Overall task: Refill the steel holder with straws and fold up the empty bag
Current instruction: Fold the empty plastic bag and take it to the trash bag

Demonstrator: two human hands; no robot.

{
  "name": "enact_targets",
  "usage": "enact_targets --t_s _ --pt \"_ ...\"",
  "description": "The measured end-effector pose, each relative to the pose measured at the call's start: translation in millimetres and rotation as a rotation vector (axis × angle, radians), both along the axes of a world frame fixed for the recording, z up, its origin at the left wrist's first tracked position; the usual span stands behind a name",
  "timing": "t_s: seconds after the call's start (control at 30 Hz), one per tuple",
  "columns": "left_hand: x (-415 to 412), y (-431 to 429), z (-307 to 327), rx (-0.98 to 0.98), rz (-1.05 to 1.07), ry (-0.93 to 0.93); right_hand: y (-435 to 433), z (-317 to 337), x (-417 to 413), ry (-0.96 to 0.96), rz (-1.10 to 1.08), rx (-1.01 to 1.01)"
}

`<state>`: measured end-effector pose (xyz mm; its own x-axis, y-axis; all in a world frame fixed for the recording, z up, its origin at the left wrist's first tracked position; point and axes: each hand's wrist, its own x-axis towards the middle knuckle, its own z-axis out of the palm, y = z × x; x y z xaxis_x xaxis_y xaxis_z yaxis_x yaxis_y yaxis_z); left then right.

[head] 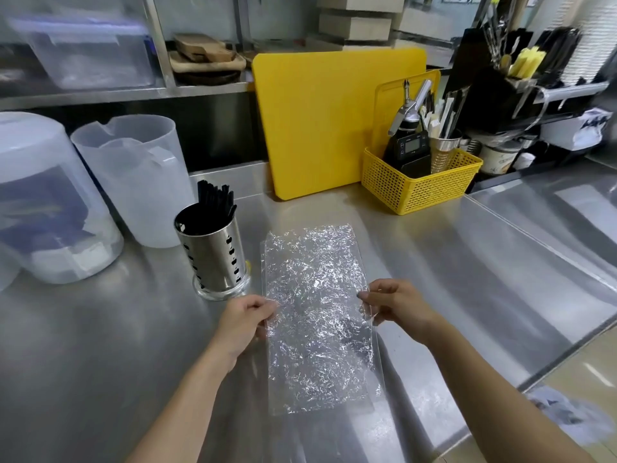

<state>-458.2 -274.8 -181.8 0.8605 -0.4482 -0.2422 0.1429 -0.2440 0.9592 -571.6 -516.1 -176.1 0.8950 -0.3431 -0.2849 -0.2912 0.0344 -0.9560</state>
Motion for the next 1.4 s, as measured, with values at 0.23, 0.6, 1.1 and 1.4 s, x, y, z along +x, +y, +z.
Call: enact_targets --t_s 0.23,0.6,1.1,1.4 --pt "2 15 4 -0.062 0.034 -0.019 12 4 -6 -0.014 0.001 0.000" --pt "0 31 9 -0.159 0.047 -0.022 32 4 -12 -0.108 -0.043 0.121" --pt "-14 44 7 -0.261 -0.056 -0.011 50 2 -15 -0.165 -0.063 0.283" --pt "-15 46 4 -0.300 0.108 0.061 64 -4 -14 0.004 0.037 0.058"
